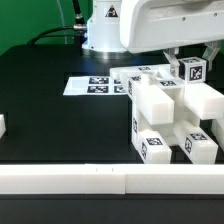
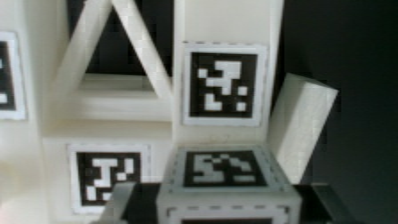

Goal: Assemble chair

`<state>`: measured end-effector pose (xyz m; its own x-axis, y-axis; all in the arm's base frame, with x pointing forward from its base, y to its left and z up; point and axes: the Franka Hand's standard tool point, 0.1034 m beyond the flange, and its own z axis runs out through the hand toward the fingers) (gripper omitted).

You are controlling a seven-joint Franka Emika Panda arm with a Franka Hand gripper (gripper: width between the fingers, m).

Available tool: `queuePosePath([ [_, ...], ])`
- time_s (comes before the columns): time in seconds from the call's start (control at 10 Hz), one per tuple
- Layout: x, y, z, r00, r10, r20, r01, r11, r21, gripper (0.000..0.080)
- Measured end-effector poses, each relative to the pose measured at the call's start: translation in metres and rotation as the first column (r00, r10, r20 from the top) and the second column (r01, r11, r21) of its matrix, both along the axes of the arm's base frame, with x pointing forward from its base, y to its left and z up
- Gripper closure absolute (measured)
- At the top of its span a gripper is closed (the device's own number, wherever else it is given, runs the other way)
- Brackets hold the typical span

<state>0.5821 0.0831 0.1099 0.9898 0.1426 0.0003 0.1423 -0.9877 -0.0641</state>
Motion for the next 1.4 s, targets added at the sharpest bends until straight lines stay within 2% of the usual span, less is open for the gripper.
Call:
queuePosePath([
  [0.2, 0.0006, -0.0021, -0.0002, 0.990, -0.143, -0.008, 0.143, 0.990, -0.001, 0.0518],
  [0.5, 0.0011, -0.0022, -0.0002, 0.902, -0.431, -0.033, 0.432, 0.902, 0.010, 0.0517],
  [0.9, 0.0012, -0.0011, -0.0015, 0.683, -0.728, -0.059, 0.729, 0.685, -0.009, 0.0517],
  [1.0, 0.0017, -0.0006, -0.0019, 0.601, -0.797, -0.068, 0.798, 0.603, -0.011, 0.0517],
  [1.3, 0.0021, 0.0000, -0.0017, 0.463, -0.883, -0.077, 0.885, 0.466, -0.022, 0.0517],
  [1.4, 0.0019, 0.0003, -0.0020, 0.450, -0.889, -0.078, 0.891, 0.453, -0.023, 0.0434],
])
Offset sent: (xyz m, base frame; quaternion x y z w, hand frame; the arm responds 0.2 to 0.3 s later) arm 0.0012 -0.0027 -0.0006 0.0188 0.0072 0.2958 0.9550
